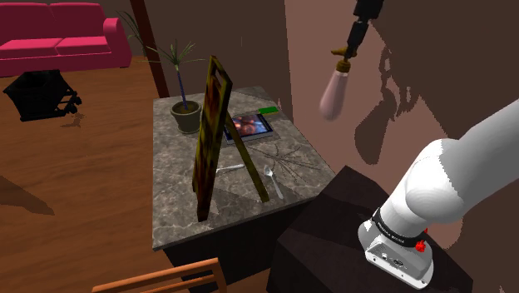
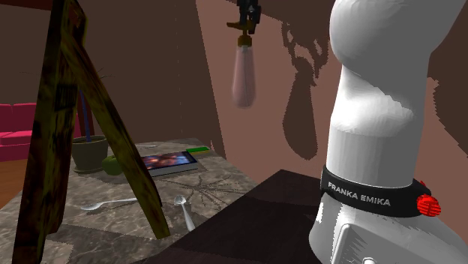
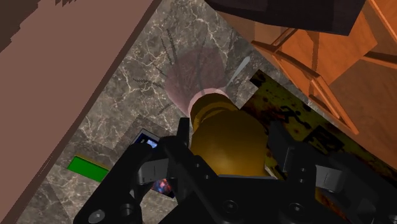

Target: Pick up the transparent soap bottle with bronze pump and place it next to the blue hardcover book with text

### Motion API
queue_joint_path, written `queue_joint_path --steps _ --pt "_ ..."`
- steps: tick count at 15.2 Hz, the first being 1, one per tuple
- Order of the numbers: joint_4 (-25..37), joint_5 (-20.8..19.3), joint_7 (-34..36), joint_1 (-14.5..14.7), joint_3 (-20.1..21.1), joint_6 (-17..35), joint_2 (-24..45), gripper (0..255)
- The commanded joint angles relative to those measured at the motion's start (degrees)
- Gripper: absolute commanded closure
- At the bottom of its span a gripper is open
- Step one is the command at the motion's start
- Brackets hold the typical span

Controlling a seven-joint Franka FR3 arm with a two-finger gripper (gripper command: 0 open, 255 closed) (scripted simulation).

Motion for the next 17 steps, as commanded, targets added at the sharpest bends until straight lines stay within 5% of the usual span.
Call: queue_joint_path --steps 1,4,17 --pt "1.9 0.2 0.0 0.1 -0.1 -1.5 0.4 255" --pt "4.3 0.5 0.0 0.2 -0.1 -3.4 1.1 255" --pt "2.3 9.2 1.4 3.6 0.9 12.8 17.2 255"
